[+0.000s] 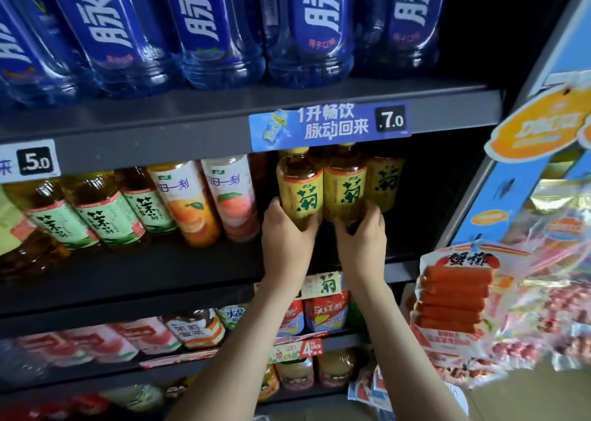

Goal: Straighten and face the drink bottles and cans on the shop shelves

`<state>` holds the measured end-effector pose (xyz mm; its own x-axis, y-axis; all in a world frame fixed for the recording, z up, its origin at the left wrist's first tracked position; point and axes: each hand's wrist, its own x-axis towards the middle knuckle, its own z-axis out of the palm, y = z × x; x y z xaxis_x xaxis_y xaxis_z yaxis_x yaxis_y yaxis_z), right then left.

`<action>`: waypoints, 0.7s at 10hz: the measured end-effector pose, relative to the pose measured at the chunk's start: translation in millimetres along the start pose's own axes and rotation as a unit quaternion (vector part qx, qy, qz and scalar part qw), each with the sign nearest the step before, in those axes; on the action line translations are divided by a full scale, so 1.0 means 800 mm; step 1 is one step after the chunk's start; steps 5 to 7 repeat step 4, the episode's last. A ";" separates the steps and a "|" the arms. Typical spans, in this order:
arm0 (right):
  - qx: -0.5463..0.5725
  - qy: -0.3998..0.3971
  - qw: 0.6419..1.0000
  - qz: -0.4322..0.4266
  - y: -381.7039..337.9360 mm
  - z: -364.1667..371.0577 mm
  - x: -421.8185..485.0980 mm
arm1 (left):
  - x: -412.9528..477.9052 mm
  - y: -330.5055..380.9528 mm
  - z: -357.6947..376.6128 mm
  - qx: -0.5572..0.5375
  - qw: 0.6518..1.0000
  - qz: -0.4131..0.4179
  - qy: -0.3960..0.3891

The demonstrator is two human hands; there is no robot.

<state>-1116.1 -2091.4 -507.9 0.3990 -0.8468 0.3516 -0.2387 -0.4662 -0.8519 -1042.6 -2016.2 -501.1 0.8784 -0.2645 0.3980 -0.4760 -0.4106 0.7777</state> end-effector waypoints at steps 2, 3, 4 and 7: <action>0.003 -0.046 0.999 0.002 0.006 -0.009 -0.013 | 0.005 0.007 0.009 0.011 1.000 -0.018 -0.008; -0.001 -0.062 0.998 -0.005 0.004 -0.016 -0.028 | -0.008 0.009 0.003 0.016 0.999 -0.033 -0.032; 0.010 -0.076 0.997 -0.014 -0.006 -0.021 -0.049 | -0.037 0.021 -0.013 0.010 0.998 -0.038 -0.047; 0.010 -0.076 0.997 -0.014 -0.006 -0.021 -0.049 | -0.037 0.021 -0.013 0.010 0.998 -0.038 -0.047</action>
